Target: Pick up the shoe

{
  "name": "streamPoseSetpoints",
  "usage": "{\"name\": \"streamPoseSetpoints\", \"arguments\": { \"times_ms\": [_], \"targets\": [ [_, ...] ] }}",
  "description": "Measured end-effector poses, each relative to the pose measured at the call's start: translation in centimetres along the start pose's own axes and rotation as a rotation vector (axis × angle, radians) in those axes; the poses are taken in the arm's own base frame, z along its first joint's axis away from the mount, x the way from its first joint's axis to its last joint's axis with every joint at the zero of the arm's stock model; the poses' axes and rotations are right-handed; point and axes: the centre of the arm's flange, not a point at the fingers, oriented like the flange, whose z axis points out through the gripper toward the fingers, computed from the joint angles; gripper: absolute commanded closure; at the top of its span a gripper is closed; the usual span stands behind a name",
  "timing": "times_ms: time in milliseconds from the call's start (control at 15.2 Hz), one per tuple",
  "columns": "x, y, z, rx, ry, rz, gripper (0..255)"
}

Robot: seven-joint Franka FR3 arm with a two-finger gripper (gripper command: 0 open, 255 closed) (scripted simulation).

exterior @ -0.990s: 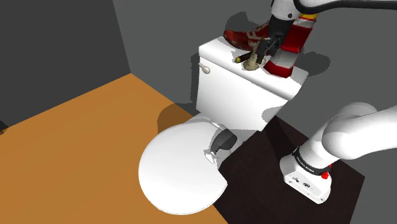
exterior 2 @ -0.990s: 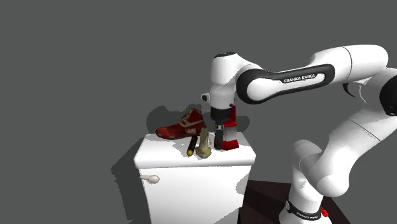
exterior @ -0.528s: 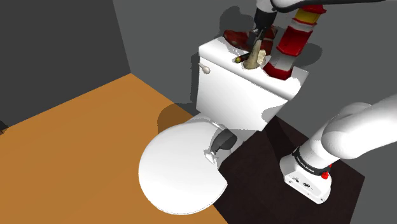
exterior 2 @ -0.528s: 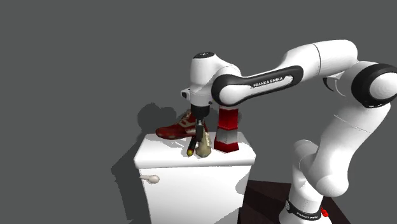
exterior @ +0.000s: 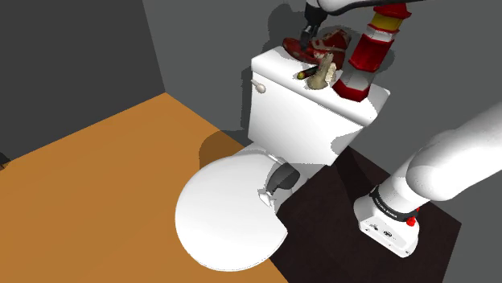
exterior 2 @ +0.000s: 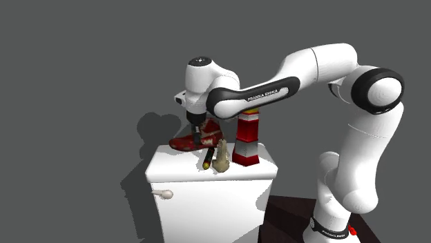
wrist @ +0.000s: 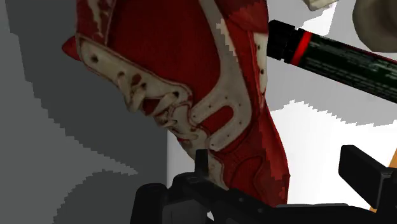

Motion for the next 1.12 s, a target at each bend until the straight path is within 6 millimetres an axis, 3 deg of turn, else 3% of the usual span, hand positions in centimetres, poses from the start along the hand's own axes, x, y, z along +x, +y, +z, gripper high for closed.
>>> {"name": "streamPoseSetpoints", "arguments": {
  "times_ms": [264, 726, 792, 1122],
  "targets": [
    [3.3, 1.2, 0.5, -0.066, 0.024, -0.076, 0],
    [3.6, 0.3, 3.6, -0.075, 0.027, -0.087, 0],
    [3.7, 0.2, 3.8, -0.075, 0.027, -0.087, 255],
    [3.7, 0.0, 3.8, -0.076, 0.029, -0.087, 255]
  ]
}}
